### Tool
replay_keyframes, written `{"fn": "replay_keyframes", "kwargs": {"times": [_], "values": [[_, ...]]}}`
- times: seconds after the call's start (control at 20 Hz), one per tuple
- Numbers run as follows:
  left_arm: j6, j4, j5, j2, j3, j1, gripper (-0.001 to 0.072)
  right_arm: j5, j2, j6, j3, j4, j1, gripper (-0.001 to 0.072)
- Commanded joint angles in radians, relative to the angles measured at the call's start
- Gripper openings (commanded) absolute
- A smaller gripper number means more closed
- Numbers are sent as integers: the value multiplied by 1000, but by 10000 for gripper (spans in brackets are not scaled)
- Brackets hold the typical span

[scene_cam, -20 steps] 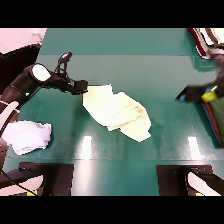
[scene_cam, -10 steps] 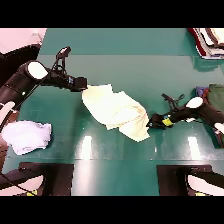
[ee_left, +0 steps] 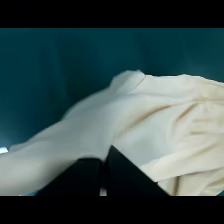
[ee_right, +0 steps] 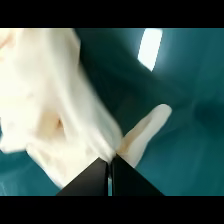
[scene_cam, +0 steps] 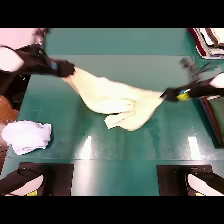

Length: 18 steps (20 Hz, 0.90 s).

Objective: Fold the shirts.

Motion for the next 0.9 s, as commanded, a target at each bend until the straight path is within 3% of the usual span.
{"fn": "replay_keyframes", "kwargs": {"times": [0.0, 0.3, 0.5, 0.65, 0.85], "values": [[-13, 76, -64, 134, 192, 0, 24, 137, 170, 5, 242, -52, -143, 14], [-14, 45, -175, 270, 528, 0, 24, 173, 352, 5, 514, -52, -259, 14], [-17, 40, -238, 274, 716, 0, 23, 220, 356, 5, 691, -53, -356, 13], [-21, 31, -251, 274, 715, 0, 23, 301, 270, 5, 859, -52, -425, 13], [-20, 31, -265, 259, 467, 0, 23, 325, 80, 6, 984, -52, -354, 12]]}}
